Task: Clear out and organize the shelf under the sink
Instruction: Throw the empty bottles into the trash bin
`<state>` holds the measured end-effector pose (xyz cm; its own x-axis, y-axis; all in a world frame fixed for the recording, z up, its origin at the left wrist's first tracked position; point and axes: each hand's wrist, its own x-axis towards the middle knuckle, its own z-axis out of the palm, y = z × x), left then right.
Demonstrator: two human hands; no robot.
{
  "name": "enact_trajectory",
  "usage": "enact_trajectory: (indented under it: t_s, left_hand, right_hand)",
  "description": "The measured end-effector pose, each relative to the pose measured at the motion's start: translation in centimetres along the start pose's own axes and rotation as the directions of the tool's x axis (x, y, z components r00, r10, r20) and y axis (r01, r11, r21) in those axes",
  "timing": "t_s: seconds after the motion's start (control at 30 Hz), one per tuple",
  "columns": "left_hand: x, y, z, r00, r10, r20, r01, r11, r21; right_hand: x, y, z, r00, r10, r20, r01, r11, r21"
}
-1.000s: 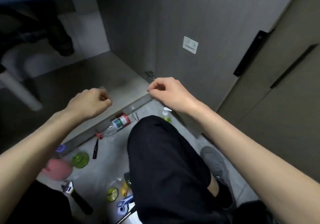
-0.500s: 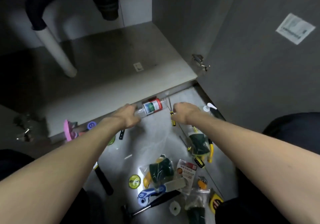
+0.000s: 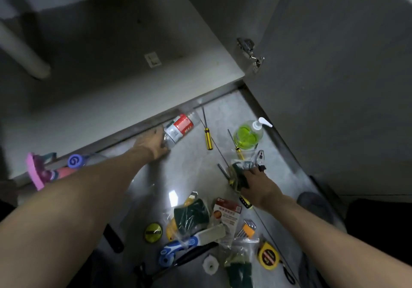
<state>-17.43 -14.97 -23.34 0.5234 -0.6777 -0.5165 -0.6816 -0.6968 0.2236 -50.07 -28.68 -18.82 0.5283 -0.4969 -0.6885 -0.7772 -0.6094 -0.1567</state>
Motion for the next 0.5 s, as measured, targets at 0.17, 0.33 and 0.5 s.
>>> enact_trajectory:
  t_s: [0.17, 0.33, 0.5]
  left_hand:
    - [-2.1, 1.4, 1.8, 0.995, 0.020, 0.096, -0.018, 0.999, -0.029]
    - [-5.6, 3.3, 2.1, 0.950, 0.248, 0.189, -0.262, 0.964, 0.051]
    - [-9.3, 5.6, 0.8, 0.881, 0.407, 0.243, -0.428, 0.903, 0.040]
  right_hand:
    - [-0.1, -0.5, -0.7, 0.994, -0.067, -0.081, 0.071, 0.997, 0.040]
    - [-0.5, -2.3, -2.3, 0.902, -0.251, -0.350, 0.262, 0.965, -0.017]
    - [-1.0, -5.4, -2.4, 0.847, -0.463, -0.263, 0.427, 0.885, -0.184]
